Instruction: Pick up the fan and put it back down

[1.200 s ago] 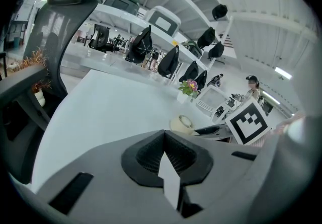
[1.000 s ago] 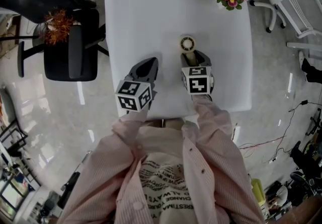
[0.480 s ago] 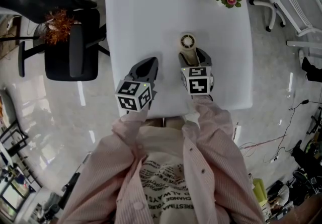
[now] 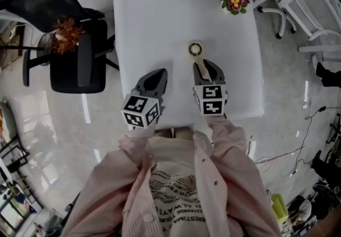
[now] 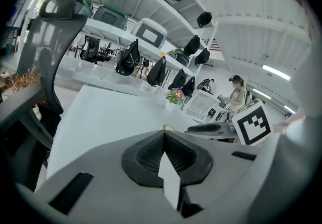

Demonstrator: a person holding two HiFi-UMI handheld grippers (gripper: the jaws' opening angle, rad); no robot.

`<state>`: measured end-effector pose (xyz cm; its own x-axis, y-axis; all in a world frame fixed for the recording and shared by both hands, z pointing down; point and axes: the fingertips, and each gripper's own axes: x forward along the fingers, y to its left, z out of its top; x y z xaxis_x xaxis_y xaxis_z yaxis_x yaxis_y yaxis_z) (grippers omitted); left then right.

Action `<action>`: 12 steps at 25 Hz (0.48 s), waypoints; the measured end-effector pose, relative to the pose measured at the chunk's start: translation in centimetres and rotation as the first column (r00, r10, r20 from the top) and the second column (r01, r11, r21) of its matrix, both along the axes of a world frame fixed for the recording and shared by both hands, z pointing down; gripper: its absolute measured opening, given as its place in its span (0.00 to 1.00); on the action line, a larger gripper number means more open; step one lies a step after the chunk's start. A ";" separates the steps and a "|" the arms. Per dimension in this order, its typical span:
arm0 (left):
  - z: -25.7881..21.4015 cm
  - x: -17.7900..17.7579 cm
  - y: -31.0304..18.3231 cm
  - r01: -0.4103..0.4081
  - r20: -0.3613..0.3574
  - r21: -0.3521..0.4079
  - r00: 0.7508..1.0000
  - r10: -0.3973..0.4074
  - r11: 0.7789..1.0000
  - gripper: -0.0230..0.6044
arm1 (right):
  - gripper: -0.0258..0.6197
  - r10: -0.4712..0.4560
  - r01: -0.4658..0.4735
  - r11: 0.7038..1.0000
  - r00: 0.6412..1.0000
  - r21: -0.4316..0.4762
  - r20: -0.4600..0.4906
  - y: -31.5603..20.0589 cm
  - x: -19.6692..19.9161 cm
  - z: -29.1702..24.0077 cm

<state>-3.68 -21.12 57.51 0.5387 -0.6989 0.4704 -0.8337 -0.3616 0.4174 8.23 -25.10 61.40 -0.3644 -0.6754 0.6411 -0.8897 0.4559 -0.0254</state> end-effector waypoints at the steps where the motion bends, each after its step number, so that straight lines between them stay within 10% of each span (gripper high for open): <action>1: -0.6 0.1 0.1 -0.011 0.000 0.018 1.000 0.011 1.000 0.04 | 0.19 0.002 -0.002 1.000 1.000 0.009 0.006 0.1 0.0 -0.6; 12: -7.8 0.1 2.1 -0.082 0.009 0.182 0.997 0.082 0.980 0.04 | 0.06 -0.007 -0.006 0.995 0.993 0.103 0.120 2.6 0.0 -7.9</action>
<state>-3.61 -18.99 49.74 0.5973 -0.7263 0.3401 -0.7985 -0.4987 0.3372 8.20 -22.47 53.49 -0.4347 -0.7351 0.5202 -0.8827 0.4622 -0.0846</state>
